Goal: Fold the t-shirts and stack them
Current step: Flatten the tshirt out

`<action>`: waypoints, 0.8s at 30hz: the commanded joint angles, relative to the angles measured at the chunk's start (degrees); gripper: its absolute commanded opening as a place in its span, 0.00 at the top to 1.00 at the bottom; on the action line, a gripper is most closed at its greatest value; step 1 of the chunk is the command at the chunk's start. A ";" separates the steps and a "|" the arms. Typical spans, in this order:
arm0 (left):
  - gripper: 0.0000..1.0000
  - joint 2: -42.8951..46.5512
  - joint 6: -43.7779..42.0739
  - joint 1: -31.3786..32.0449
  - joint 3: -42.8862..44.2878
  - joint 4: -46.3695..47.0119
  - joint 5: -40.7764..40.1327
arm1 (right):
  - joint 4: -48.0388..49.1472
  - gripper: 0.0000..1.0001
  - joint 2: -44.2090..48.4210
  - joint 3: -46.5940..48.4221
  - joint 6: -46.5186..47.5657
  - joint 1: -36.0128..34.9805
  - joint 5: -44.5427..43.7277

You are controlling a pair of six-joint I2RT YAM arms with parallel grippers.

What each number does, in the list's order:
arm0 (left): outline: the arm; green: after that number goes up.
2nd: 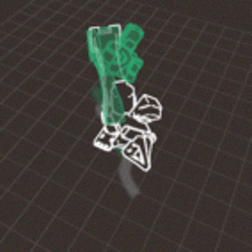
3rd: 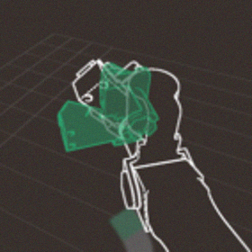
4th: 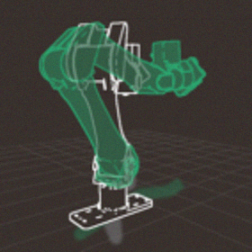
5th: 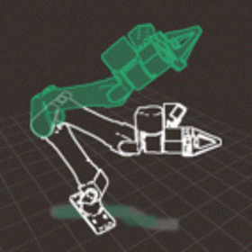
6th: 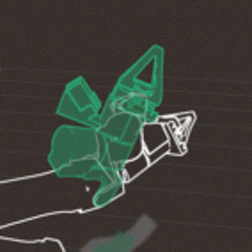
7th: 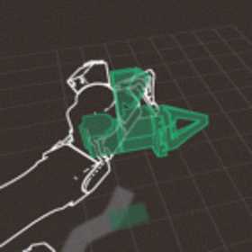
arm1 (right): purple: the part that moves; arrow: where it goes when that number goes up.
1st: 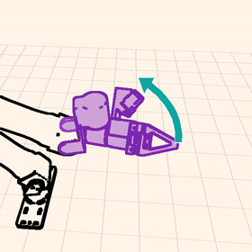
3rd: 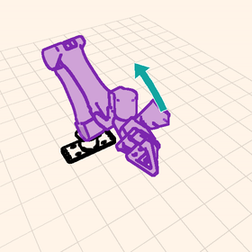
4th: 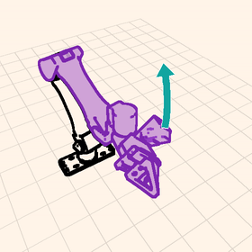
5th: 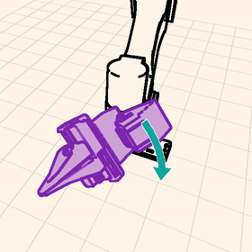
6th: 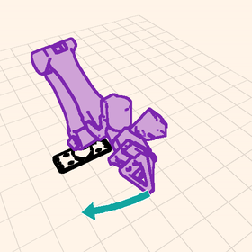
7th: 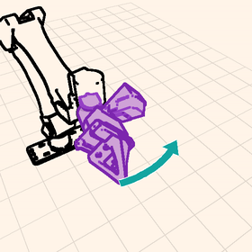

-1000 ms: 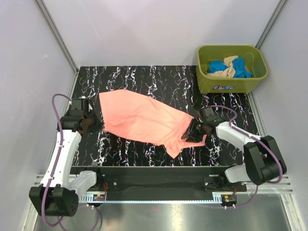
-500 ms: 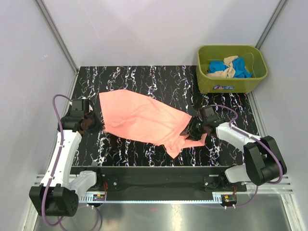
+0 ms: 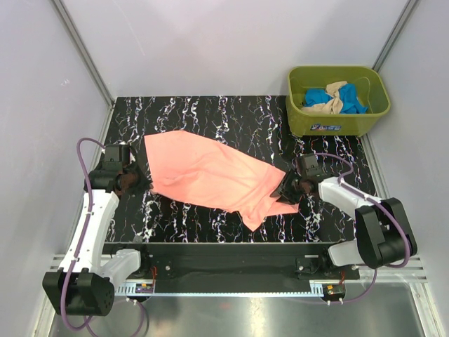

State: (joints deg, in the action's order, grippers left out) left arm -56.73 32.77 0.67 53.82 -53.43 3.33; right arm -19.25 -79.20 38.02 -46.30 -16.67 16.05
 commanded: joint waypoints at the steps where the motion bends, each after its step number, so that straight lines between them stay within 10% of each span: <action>1: 1.00 1.01 -0.78 -0.23 -0.74 1.48 1.50 | 1.31 0.60 -1.39 2.15 1.83 0.23 -0.06; 17: 1.00 1.01 -0.96 -0.14 -0.65 1.40 1.68 | 2.63 0.63 -1.66 3.64 3.85 1.63 1.78; 24: 1.00 1.18 -1.05 -0.14 -0.91 1.05 1.33 | 1.32 1.00 -3.24 4.34 2.89 1.72 3.63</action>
State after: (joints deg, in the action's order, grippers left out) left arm -56.71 32.77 0.67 53.08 -53.49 3.49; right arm -17.91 -81.69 39.92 -43.46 -15.27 18.06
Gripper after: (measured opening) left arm 0.023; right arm 0.050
